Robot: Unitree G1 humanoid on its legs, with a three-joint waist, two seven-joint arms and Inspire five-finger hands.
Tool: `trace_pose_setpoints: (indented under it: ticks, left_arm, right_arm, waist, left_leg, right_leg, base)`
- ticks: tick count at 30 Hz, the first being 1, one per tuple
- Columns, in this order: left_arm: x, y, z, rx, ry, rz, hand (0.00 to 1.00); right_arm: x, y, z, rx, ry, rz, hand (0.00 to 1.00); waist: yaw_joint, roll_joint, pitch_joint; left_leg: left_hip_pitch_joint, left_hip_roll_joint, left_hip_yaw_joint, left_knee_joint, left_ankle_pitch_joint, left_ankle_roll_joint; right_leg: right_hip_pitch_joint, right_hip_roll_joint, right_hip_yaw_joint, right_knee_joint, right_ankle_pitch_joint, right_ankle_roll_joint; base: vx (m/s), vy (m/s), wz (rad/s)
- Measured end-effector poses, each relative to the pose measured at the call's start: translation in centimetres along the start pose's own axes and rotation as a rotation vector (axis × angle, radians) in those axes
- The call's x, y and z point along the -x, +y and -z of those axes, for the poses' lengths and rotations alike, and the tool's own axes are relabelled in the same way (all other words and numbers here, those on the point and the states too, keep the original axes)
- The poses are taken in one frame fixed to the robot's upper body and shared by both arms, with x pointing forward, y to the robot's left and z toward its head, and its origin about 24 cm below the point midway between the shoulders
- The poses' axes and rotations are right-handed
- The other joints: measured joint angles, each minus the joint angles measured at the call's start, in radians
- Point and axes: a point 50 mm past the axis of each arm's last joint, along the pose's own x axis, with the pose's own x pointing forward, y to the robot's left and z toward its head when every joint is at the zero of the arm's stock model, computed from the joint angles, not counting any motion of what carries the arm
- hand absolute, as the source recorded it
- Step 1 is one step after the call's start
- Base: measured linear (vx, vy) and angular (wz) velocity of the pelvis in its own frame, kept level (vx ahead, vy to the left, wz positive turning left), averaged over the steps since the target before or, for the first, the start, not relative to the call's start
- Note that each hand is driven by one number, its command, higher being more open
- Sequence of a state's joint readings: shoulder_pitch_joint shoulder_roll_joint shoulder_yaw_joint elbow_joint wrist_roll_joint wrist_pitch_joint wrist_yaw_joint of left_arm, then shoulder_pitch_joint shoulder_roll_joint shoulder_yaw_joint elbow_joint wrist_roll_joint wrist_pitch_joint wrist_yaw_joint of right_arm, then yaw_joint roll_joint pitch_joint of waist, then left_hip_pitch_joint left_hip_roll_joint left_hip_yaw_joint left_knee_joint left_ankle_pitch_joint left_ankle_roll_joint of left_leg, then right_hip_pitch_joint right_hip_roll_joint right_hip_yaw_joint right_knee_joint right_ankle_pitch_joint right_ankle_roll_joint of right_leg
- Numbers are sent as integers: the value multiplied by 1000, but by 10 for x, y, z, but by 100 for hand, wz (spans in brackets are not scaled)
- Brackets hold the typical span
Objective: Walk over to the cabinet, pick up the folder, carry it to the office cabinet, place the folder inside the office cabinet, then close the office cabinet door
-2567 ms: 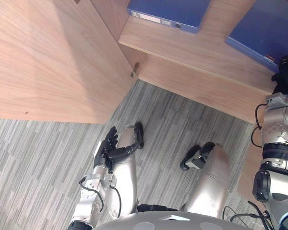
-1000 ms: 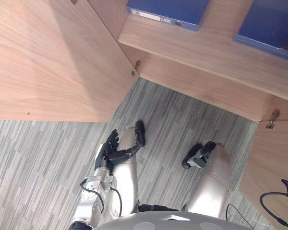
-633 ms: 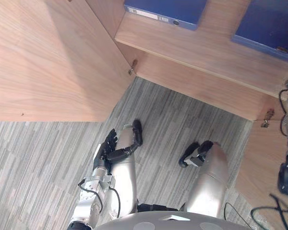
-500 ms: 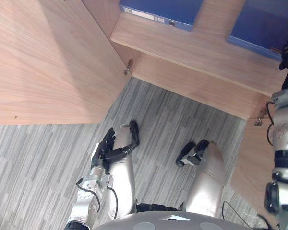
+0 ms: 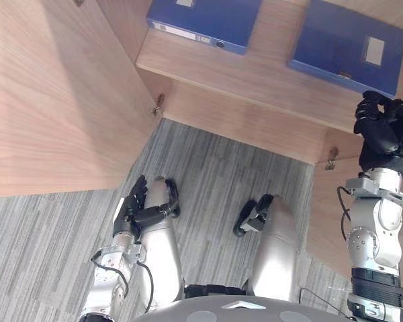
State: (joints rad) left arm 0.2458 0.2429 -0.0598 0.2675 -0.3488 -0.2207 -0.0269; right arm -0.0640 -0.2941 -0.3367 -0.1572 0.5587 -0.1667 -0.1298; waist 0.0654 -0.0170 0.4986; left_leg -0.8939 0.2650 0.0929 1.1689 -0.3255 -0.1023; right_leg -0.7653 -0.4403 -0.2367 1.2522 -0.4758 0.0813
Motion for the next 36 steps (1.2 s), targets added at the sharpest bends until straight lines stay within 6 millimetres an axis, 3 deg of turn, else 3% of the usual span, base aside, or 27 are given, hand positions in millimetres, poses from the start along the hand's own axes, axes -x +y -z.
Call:
trace_pose_setpoints:
  ticks: [10,17,23,36]
  left_arm:
    - [0,2,2,11,5,3,100]
    - [0,2,2,13,8,3,100]
    - [0,-3,4,35,13,4,100]
    - [1,-7,7,42,30,22,100]
  right_arm:
    - [-34,30,31,-110,95,-26,0]
    - [-60,49,26,-147,91,-65,0]
    - [-85,60,26,-58,140,-121,0]
    - [-116,85,18,57,169,-204,0]
  waist:
    - [16,0,-1]
    - [29,1,-2]
    - [43,16,-10]
    - [63,48,-27]
  left_leg:
    - [12,-27,-10,-23,14,18]
    - [11,-29,-20,-23,15,20]
    - [1,-44,-23,-37,25,28]
    - [-11,-46,-34,-42,31,26]
  right_leg:
    - [27,-15,-18,-15,5,6]
    - [40,-16,-31,-19,5,6]
    - [37,-29,-41,-23,5,6]
    - [37,-29,-58,-26,4,4]
  base:
    - [2,1,7]
    - [5,1,3]
    - [3,-2,7]
    - [1,0,1]
